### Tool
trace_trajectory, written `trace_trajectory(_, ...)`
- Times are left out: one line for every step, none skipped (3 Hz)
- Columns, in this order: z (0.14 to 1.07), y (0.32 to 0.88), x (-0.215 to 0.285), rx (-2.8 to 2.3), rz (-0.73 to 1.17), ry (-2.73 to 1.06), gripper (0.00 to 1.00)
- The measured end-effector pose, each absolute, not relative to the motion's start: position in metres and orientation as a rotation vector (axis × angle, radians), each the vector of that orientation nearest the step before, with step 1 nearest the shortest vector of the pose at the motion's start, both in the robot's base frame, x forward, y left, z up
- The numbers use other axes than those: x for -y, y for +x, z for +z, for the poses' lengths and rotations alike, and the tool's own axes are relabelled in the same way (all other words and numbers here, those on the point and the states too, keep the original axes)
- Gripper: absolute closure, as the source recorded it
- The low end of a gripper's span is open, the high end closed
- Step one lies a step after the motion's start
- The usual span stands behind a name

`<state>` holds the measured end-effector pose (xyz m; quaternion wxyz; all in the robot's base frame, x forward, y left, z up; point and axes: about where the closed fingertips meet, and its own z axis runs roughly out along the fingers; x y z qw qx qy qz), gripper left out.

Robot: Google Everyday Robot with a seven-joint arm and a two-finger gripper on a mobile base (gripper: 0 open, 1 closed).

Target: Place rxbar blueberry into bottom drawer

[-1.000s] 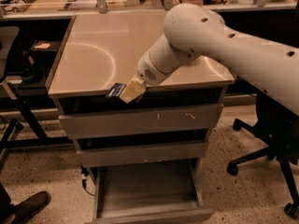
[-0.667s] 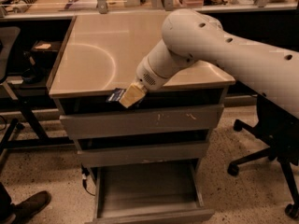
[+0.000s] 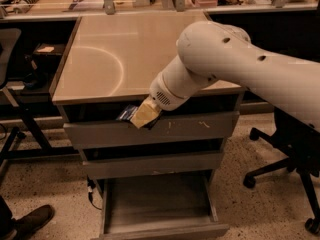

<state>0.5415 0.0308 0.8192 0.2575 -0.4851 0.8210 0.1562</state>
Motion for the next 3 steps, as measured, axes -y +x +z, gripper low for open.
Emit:
trace_trajectory(0.781,0.499,-0.018,-2.329,0.458,-1.246,1.0)
trace_trajectory(0.781,0.499,-0.018,-2.329,0.458,-1.246,1.0)
trace_trajectory(0.753,0.494,-0.014,-2.343,0.498,-1.203,1.0)
